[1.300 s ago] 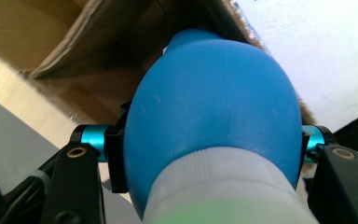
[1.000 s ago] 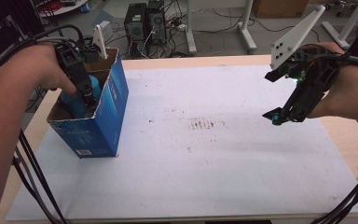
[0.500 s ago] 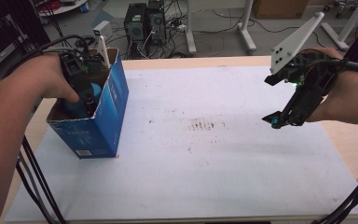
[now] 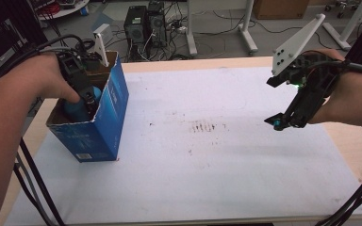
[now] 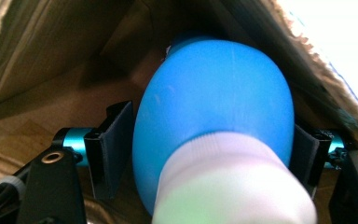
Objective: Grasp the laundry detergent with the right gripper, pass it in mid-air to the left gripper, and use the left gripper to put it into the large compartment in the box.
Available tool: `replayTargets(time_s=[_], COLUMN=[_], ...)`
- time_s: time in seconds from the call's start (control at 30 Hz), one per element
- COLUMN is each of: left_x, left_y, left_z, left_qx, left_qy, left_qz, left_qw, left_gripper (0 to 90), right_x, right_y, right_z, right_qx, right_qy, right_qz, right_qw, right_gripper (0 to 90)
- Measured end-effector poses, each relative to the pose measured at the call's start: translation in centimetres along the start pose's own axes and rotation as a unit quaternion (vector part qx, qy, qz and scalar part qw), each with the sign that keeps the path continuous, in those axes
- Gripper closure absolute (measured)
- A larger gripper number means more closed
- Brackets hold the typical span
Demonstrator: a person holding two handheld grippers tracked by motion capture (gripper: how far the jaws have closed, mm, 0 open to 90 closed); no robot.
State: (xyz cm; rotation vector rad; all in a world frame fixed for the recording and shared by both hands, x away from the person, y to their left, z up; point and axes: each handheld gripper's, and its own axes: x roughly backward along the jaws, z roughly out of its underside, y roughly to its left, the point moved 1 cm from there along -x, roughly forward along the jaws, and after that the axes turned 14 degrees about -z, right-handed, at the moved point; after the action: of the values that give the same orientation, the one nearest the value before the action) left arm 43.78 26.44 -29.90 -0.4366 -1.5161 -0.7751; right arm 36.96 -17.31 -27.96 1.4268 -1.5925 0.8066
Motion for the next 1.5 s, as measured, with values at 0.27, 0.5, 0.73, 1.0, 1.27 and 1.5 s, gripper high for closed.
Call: replayTargets(time_s=[0.27, 0.5, 0.73, 1.0, 1.27, 1.5], left_x=[1.7, 3.5, 5.4, 7.5, 9.2, 10.2], left_y=[0.3, 0.3, 0.1, -0.2, -1.8, -4.1], left_z=[0.1, 0.2, 0.2, 0.2, -0.4, -1.3], left_qx=[0.004, 0.012, 0.01, -0.001, -0.043, -0.1], left_qy=[-0.004, -0.014, -0.021, -0.033, -0.053, -0.065], left_qz=[-0.006, -0.016, -0.026, -0.044, -0.036, -0.022], left_qw=[1.0, 0.9997, 0.9994, 0.9985, 0.997, 0.9927], left_gripper=[26.6, 23.5, 21.5, 18.2, 14.5, 10.2], right_x=[0.1, 0.2, 0.4, 0.9, 1.3, 1.0], right_y=[0.0, 0.0, -0.1, -0.5, -0.9, -1.3], right_z=[0.1, 0.1, 0.3, 0.2, -0.8, -1.2], right_qx=[0.0, 0.001, -0.003, 0.003, 0.009, 0.02], right_qy=[-0.001, -0.004, -0.004, 0.002, 0.029, 0.066], right_qz=[-0.001, -0.001, -0.001, -0.013, -0.031, -0.055], right_qw=[1.0, 1.0, 1.0, 0.9999, 0.999, 0.9961], right_gripper=[0.6, 0.6, 0.6, 0.6, 0.6, 0.6])
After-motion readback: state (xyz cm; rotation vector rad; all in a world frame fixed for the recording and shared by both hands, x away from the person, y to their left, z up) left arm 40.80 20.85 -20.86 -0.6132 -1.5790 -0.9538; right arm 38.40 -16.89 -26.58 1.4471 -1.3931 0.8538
